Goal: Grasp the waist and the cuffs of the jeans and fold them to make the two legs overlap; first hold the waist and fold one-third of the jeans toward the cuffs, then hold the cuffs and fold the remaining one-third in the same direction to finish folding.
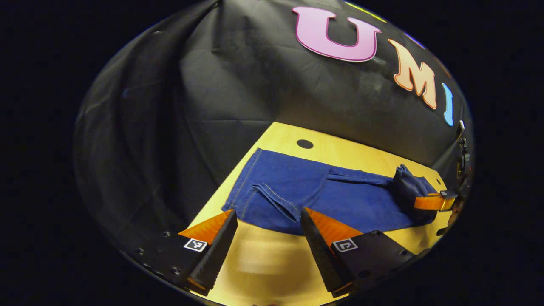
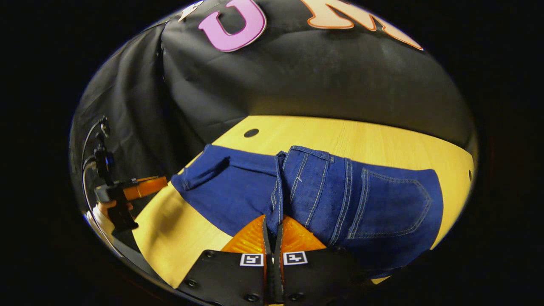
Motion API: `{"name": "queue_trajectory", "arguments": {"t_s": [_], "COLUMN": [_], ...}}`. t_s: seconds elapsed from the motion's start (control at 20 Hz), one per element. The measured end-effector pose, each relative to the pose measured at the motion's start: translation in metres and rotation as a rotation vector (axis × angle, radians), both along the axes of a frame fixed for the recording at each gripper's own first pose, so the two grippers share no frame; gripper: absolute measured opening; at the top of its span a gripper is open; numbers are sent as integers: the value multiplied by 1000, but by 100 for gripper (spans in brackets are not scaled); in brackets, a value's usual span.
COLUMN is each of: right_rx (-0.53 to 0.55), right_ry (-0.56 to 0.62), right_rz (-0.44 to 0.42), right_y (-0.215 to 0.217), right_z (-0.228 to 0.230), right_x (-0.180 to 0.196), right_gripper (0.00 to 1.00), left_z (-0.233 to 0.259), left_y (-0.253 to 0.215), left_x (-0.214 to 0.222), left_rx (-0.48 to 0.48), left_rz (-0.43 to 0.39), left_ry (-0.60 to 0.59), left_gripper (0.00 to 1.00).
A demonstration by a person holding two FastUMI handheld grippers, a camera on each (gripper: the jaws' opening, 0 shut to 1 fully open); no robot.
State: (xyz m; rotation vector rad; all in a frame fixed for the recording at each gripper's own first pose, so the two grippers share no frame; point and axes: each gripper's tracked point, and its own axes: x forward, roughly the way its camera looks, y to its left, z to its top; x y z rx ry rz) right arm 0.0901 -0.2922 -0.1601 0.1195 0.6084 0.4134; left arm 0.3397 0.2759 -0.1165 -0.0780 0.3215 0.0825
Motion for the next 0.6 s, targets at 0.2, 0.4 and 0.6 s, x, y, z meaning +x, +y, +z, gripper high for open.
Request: {"name": "queue_trajectory", "arguments": {"t_s": [0.2, 0.4, 0.6], "right_rx": [-13, 71, 100], "right_ry": [15, 48, -4], "right_rz": [-23, -24, -54], "right_y": [-16, -9, -11], "right_z": [-11, 9, 39], "right_x": [-22, -38, -45], "right_gripper": [3, 22, 99], "left_z": [-12, -23, -33], "left_y": [32, 39, 44], "left_x": [25, 41, 44], "left_rx": [65, 51, 23], "left_rz": [-10, -35, -46], "left_ry": [24, 40, 51], "left_gripper": [91, 91, 91]}}
